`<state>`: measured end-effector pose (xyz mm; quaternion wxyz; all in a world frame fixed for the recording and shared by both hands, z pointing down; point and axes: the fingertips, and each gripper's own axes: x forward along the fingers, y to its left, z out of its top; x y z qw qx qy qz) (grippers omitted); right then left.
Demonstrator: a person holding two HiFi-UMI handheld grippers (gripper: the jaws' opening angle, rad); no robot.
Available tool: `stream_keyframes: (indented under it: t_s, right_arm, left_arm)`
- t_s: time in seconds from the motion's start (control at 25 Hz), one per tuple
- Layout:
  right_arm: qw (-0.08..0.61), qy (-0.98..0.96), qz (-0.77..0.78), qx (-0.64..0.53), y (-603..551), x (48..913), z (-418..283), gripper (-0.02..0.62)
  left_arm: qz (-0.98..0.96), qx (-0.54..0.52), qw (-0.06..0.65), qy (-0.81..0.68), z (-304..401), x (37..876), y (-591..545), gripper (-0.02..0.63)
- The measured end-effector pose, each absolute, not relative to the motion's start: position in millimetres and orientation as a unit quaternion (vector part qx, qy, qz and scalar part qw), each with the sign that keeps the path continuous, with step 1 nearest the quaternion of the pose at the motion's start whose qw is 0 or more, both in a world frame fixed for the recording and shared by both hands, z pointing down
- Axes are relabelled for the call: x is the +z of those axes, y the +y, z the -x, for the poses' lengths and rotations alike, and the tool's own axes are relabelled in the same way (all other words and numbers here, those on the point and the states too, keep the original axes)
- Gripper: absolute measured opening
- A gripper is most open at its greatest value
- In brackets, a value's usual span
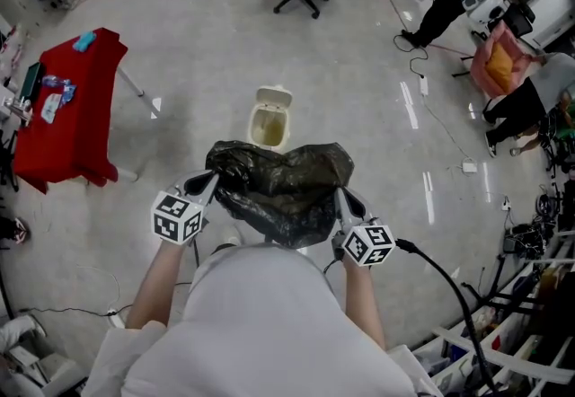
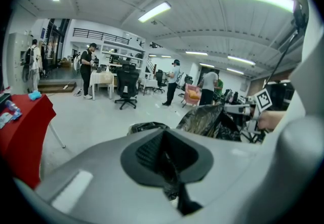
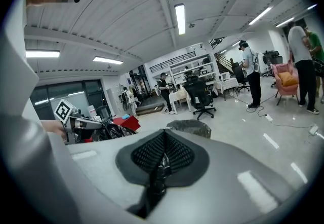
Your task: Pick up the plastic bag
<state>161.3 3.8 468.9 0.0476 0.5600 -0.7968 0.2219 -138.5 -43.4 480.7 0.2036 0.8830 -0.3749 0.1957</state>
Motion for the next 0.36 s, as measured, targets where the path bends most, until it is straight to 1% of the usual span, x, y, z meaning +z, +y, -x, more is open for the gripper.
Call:
stream_keyframes:
  t_s: [0.36]
  right_arm:
    - [0.048,-0.791,-0.568,0.223,-2.3,469.6,-176.6,0.0]
  left_arm:
    - [-0.881,0.193,0.202,-0.381,135.0,475.9,-51.3,0.008]
